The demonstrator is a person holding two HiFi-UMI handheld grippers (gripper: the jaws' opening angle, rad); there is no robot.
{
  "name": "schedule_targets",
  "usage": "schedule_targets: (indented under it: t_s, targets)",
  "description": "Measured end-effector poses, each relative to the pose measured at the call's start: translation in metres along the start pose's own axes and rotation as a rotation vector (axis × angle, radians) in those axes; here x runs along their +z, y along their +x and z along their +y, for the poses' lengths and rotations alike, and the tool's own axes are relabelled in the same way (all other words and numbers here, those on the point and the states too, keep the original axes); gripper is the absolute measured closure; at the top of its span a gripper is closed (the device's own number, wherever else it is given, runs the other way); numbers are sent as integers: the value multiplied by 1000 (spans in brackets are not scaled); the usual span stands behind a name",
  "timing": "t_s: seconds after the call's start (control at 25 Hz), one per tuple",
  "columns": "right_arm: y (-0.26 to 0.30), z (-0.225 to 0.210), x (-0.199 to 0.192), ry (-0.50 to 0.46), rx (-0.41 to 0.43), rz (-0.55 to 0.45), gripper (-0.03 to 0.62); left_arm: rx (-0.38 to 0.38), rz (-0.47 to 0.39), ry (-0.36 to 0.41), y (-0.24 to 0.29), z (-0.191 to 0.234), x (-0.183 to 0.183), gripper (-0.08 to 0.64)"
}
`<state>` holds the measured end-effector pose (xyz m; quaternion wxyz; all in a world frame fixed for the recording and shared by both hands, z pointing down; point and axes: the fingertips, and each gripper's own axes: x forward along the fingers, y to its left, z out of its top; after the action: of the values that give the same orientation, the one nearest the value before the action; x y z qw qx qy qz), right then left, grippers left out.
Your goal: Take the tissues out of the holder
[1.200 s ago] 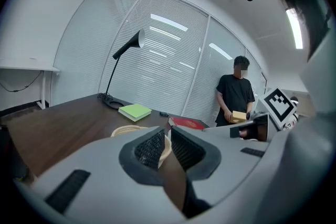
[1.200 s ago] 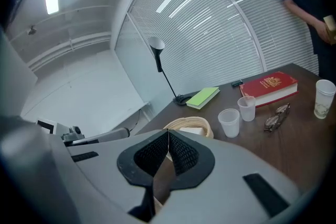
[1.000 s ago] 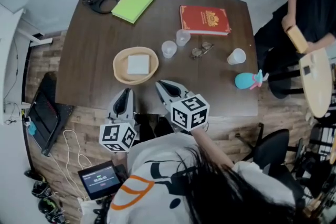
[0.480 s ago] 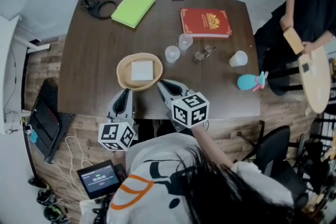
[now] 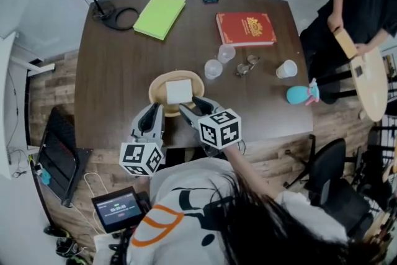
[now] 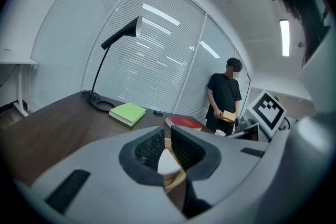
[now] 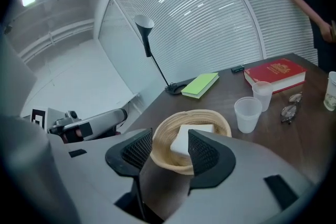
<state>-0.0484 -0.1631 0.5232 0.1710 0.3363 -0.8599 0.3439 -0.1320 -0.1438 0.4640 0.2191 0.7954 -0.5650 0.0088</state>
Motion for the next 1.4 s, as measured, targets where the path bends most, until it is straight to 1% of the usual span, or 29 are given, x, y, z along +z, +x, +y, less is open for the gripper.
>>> schedule_targets:
  t_s: [0.12,0.2,0.32,0.44,0.56,0.64,0.72,0.76,0.84,0.96,1.04,1.2,1.32,1.4]
  targets:
    - [24,3,6,63,-42,-4,357,-28,13,-9,5,23,5,523]
    - [31,-1,6,81,-79,5,331,-42,17,-12,7,29,7,523]
    - [33,-12,1,78,-139,24,311,-63,22,-9,7,28,5,523]
    - [35,-20,-3,79,-182,39,305,-92,28,-4,9,25,2,523]
    - [51,-21,0,72,-211,59,299,-125,36,-1,15,35,9,523]
    - [60,-22,3,46,-222,76,299,-143,40,2,18,41,13,523]
    - [65,-23,4,-17,-210,99,299,-156,43,3,20,43,14,523]
    - [66,-22,5,-66,-191,114,299,-161,44,3,22,44,14,523]
    - [68,-18,6,-188,-135,164,299,-172,43,-1,24,45,15,523]
    - [71,-10,-4,-385,-43,276,299,-183,42,-7,26,46,15,523]
    - [74,-8,-13,-486,10,343,299,-185,38,-11,25,48,15,523]
    - [80,-10,-25,-579,71,412,299,-186,27,-21,23,51,16,523]
    - [82,-14,-27,-659,80,465,299,-184,24,-34,24,54,16,523]
    - [85,-16,-33,-741,86,517,299,-180,27,-42,24,57,15,523]
